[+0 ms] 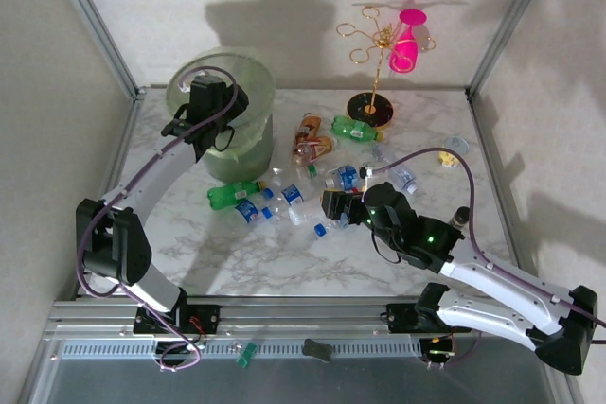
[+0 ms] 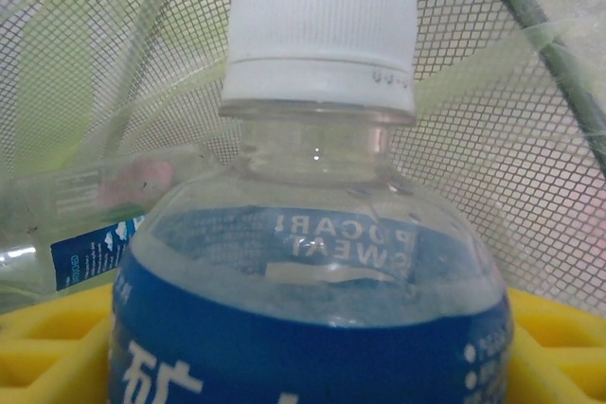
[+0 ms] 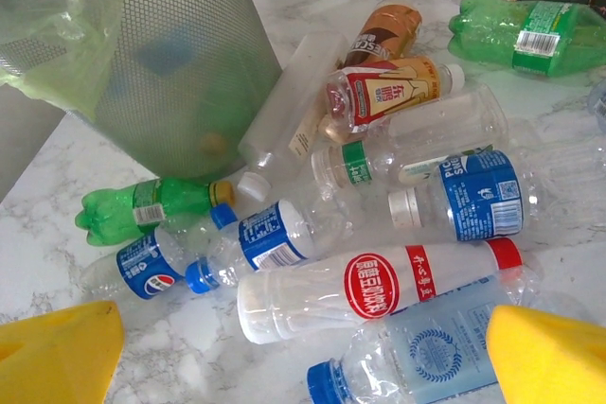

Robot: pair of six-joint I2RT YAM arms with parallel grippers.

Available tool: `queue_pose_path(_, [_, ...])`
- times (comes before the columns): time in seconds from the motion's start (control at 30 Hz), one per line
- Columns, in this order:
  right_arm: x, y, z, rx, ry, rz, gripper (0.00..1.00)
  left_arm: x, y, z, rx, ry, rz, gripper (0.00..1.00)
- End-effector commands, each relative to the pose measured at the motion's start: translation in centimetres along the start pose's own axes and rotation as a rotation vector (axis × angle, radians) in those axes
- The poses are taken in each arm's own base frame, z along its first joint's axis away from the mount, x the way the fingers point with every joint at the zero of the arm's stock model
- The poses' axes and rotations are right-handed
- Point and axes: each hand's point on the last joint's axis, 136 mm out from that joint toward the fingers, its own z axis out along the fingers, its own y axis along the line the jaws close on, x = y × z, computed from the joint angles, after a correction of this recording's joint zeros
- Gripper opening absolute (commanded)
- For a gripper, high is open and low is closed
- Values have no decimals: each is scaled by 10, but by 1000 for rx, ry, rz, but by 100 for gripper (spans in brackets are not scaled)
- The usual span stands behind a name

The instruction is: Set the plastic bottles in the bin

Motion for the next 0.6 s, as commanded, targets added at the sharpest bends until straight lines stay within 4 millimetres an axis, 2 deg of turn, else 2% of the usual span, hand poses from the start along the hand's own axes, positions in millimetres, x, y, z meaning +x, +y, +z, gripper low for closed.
queue_pose_path(0.0, [-14, 5, -4, -11, -27, -4, 99, 6, 9, 9, -31, 35, 41, 70])
queue_pose_path(0.27, [-22, 9, -8, -25, -43, -5, 99, -5, -2, 2, 6, 18, 42, 79])
queue_pose_path(0.57, [-24, 9, -11, -29, -46, 6, 98, -22, -20, -11, 65, -11, 52, 79])
